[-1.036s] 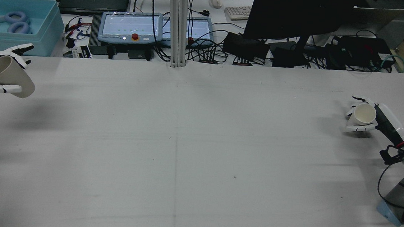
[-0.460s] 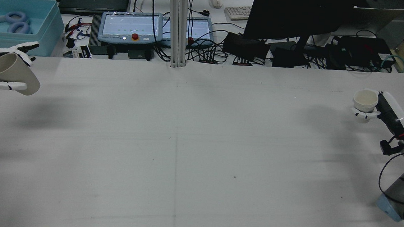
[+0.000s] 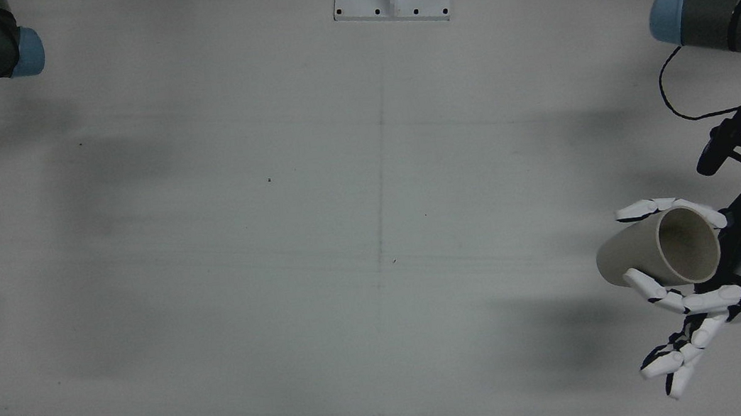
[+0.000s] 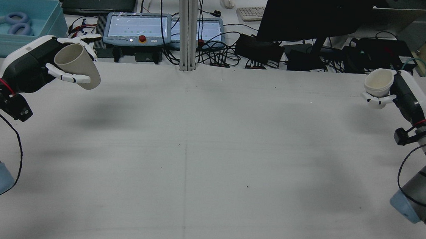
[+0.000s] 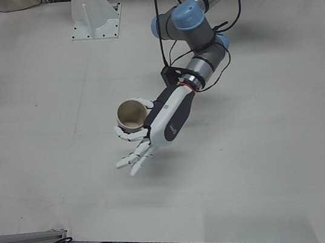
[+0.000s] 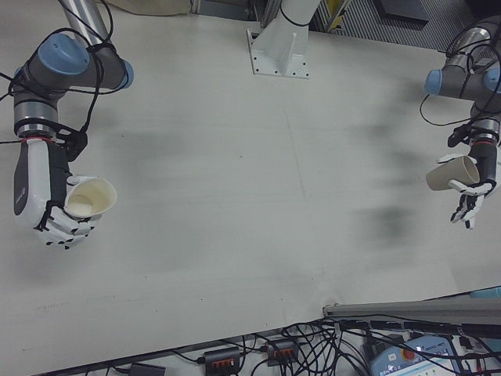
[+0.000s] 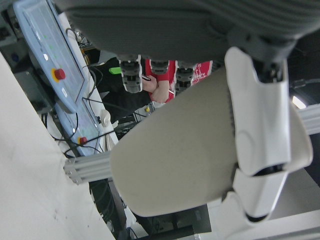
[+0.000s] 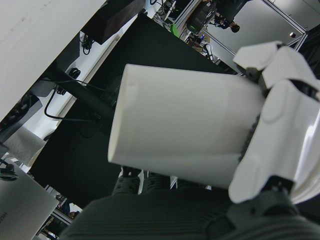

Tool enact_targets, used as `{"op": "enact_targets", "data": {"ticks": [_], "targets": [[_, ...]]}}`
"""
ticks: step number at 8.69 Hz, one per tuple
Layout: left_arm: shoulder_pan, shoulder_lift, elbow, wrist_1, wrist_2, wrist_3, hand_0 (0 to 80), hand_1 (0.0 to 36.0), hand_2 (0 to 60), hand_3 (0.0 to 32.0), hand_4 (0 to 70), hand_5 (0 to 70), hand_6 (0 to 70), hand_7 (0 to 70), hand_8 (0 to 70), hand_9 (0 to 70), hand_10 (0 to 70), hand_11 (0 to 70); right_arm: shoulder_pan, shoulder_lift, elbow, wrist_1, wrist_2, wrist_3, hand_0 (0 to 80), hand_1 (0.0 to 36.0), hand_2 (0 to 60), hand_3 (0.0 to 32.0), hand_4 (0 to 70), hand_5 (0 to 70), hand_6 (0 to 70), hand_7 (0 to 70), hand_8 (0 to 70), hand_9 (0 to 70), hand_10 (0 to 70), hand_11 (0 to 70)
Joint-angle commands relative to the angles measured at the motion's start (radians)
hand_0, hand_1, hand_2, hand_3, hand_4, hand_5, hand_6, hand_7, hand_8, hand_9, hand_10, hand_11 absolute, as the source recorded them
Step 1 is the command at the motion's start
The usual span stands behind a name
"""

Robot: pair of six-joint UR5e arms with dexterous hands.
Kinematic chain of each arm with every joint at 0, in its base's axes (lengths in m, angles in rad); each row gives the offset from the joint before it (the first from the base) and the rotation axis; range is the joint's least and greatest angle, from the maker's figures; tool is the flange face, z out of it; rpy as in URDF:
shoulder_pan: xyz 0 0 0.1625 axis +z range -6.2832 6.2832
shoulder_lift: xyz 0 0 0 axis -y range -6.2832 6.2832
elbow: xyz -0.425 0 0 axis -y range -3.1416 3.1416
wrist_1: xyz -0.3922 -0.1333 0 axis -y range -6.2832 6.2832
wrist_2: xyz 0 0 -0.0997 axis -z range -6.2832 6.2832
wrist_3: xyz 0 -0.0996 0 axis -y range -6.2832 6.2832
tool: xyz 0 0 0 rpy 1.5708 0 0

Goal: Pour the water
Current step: 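Lift both cups and bring them toward the table center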

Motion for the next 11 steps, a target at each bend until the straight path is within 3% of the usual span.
{"op": "enact_targets", "data": {"ticks": [1, 3, 5, 7, 11], "targets": [[0.198, -0.176, 0.020, 0.082, -0.003, 0.133, 59.2, 36.0, 60.0, 0.0, 70.0, 70.0, 9.3, 15.8, 3.0, 4.5, 7.9, 13.5, -0.008, 0.008, 0.270, -0.280, -0.017, 0.003, 64.1, 32.3, 60.0, 0.0, 62.9, 56.9, 56.3, 56.5, 45.3, 57.0, 26.0, 39.6], [0.327, -0.266, 0.116, 0.088, -0.010, 0.198, 59.6, 36.0, 60.0, 0.0, 70.0, 70.0, 9.8, 16.2, 3.2, 4.7, 8.3, 14.0, 0.001, 0.008, 0.396, -0.386, -0.017, 0.001, 70.0, 34.8, 60.0, 0.0, 65.3, 59.0, 57.2, 56.7, 43.9, 54.7, 23.6, 36.2], [0.387, -0.351, 0.181, 0.085, -0.032, 0.265, 59.5, 36.0, 60.0, 0.0, 70.0, 70.0, 9.7, 16.0, 3.3, 4.7, 8.3, 14.0, -0.001, 0.019, 0.517, -0.527, -0.017, -0.006, 80.0, 36.0, 60.0, 0.0, 70.0, 63.7, 59.1, 58.0, 42.6, 52.3, 20.9, 32.5], [0.416, -0.453, 0.254, 0.097, -0.033, 0.310, 59.8, 36.0, 60.0, 0.0, 70.0, 70.0, 10.5, 16.5, 3.5, 4.8, 8.0, 13.7, -0.010, 0.043, 0.590, -0.609, -0.020, -0.087, 80.0, 36.0, 60.0, 0.0, 70.0, 70.0, 61.3, 60.1, 42.3, 51.1, 19.4, 30.8], [0.445, -0.679, 0.400, 0.131, -0.036, 0.399, 61.6, 36.0, 60.0, 0.0, 70.0, 70.0, 12.3, 17.6, 4.2, 5.4, 7.7, 13.3, -0.076, 0.167, 0.642, -0.769, -0.034, -0.279, 80.0, 36.0, 60.0, 0.0, 70.0, 70.0, 66.4, 64.9, 42.1, 50.1, 18.8, 30.5]]}}
